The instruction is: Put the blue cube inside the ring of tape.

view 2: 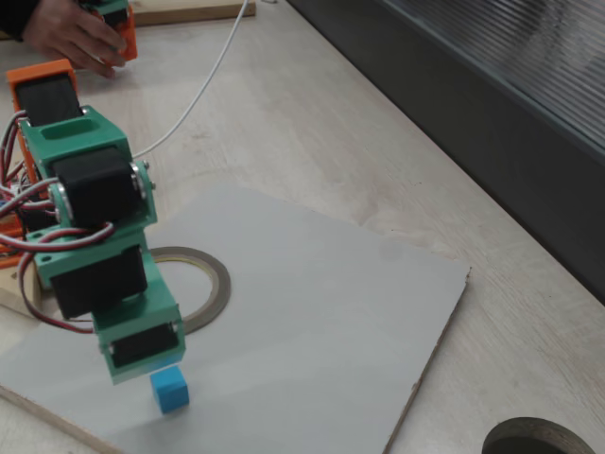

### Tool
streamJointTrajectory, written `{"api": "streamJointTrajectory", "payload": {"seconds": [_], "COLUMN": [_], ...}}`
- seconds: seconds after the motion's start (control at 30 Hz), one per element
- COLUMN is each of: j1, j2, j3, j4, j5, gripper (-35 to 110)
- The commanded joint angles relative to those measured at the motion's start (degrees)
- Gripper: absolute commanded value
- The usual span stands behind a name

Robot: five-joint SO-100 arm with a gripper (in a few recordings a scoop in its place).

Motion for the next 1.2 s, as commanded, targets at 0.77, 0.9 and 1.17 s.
{"api": "streamJointTrajectory", "payload": {"seconds": [0.77, 0.9, 1.17], "j1": [-3.34, -5.45, -5.45], "j2": [1.76, 1.76, 1.76], "j3": [-0.62, -0.62, -0.62], "j4": [0.35, 0.35, 0.44], "j5": [0.7, 0.79, 0.44], "gripper": [0, 0, 0]}}
